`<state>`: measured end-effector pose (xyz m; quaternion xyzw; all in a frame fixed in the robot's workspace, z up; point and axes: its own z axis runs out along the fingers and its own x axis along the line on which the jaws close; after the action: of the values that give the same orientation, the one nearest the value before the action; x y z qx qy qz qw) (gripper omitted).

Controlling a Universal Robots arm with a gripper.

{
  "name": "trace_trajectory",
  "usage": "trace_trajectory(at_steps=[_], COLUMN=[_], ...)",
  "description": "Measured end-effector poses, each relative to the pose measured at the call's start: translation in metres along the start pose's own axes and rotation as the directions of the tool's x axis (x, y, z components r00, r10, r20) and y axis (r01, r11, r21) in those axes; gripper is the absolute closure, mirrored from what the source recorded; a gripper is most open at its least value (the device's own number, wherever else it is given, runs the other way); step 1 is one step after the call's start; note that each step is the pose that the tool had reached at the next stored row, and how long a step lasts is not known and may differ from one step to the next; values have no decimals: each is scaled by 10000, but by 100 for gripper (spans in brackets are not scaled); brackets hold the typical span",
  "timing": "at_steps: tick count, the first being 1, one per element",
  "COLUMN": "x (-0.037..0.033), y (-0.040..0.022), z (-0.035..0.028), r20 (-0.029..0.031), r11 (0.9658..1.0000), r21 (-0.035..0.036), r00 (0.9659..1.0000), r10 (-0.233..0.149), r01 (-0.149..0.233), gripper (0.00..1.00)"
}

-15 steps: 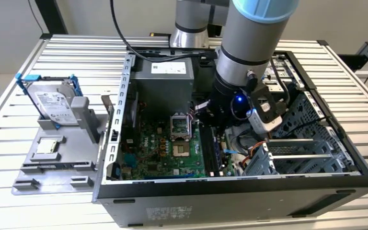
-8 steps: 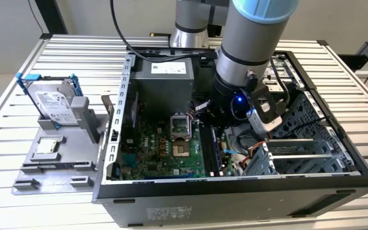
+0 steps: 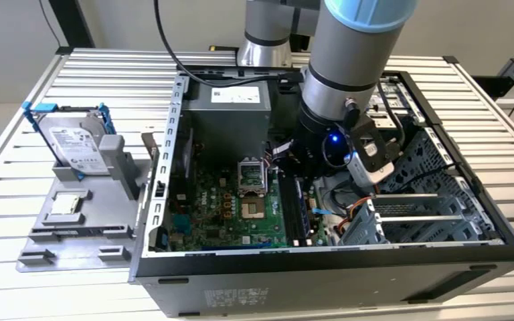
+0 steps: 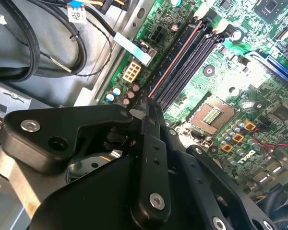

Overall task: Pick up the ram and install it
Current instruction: 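Press down the ram until it locks into place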

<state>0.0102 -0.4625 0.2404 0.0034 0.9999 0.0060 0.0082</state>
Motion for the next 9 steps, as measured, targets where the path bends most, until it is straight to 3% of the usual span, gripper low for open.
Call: trace_trajectory(at_steps=[9], x=[0], y=[0], z=[0], r20=[0], r11=[10000], r21=[24], r00=[10000], r10=[0], r01=[0], gripper=[100])
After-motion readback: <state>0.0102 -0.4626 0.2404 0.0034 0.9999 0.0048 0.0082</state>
